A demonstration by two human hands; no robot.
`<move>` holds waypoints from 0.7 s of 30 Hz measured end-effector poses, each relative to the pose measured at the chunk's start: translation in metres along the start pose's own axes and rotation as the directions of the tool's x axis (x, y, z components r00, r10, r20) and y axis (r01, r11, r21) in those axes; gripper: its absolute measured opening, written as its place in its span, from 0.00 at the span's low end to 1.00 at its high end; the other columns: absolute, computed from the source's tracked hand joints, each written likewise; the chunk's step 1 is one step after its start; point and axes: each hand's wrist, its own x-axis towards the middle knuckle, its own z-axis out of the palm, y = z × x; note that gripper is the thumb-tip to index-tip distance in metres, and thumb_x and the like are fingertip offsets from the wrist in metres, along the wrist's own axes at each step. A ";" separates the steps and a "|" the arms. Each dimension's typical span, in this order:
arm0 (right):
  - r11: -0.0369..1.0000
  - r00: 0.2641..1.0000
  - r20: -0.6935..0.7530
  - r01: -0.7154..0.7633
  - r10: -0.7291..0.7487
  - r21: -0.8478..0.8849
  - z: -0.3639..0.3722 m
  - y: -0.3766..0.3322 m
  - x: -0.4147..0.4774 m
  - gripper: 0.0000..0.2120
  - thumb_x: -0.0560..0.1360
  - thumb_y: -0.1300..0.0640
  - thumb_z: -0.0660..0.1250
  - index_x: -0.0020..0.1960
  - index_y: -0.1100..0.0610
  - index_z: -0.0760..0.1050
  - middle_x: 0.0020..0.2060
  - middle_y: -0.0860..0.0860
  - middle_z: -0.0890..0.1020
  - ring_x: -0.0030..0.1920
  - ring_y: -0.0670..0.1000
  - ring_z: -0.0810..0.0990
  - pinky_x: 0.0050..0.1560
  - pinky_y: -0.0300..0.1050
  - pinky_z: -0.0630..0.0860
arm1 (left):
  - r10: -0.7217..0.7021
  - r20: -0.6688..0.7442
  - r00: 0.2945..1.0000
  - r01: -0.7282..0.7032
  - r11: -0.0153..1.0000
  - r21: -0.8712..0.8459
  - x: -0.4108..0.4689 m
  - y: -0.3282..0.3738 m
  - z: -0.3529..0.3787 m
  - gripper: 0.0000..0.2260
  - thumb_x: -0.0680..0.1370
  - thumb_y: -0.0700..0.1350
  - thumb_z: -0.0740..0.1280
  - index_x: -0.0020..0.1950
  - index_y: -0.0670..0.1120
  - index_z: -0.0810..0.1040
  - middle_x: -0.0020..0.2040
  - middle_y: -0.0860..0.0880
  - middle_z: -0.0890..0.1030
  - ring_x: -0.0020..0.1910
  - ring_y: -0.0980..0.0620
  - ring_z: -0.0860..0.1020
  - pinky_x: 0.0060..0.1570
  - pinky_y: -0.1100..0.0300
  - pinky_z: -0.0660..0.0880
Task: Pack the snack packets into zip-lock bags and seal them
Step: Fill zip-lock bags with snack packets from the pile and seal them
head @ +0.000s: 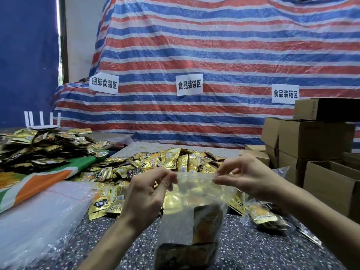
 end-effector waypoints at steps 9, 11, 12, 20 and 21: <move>0.999 0.998 -0.048 -0.029 0.030 0.016 -0.009 0.014 -0.013 0.06 0.72 0.51 0.74 0.44 0.52 0.86 0.40 0.47 0.86 0.43 0.51 0.82 0.50 0.58 0.79 | -0.002 -0.019 1.000 0.002 1.000 -0.029 -0.002 -0.004 -0.002 0.08 0.78 0.48 0.65 0.40 0.53 0.81 0.34 0.56 0.81 0.35 0.55 0.79 0.34 0.62 0.73; 0.999 0.998 -0.053 -0.025 0.026 0.024 -0.009 0.015 -0.015 0.07 0.71 0.48 0.73 0.44 0.51 0.86 0.40 0.47 0.86 0.42 0.51 0.82 0.49 0.58 0.80 | -0.017 -0.027 0.999 0.016 0.999 -0.034 0.000 -0.005 -0.002 0.09 0.77 0.49 0.65 0.40 0.53 0.81 0.34 0.56 0.81 0.35 0.55 0.79 0.35 0.63 0.73; 0.999 0.998 -0.051 -0.023 0.025 0.028 -0.010 0.015 -0.017 0.09 0.70 0.47 0.72 0.44 0.50 0.86 0.40 0.46 0.86 0.42 0.50 0.82 0.49 0.57 0.80 | -0.023 -0.028 0.999 0.022 0.999 -0.032 0.000 -0.005 -0.003 0.09 0.77 0.50 0.65 0.39 0.53 0.81 0.34 0.56 0.81 0.36 0.56 0.79 0.35 0.62 0.73; 1.000 0.997 -0.080 0.001 0.001 0.029 -0.012 0.024 -0.023 0.05 0.72 0.50 0.72 0.44 0.49 0.85 0.42 0.43 0.86 0.43 0.44 0.84 0.46 0.41 0.81 | -0.024 -0.022 0.999 0.023 0.999 -0.029 0.002 -0.005 -0.003 0.10 0.77 0.49 0.64 0.40 0.50 0.82 0.33 0.56 0.81 0.36 0.56 0.79 0.35 0.65 0.72; 0.999 0.995 -0.102 0.011 -0.007 0.033 -0.012 0.025 -0.024 0.06 0.71 0.48 0.72 0.43 0.49 0.85 0.41 0.43 0.86 0.41 0.44 0.84 0.45 0.40 0.80 | -0.026 -0.021 0.999 0.025 0.999 -0.032 0.002 -0.006 -0.003 0.10 0.77 0.49 0.64 0.40 0.49 0.82 0.33 0.55 0.81 0.35 0.56 0.79 0.35 0.65 0.72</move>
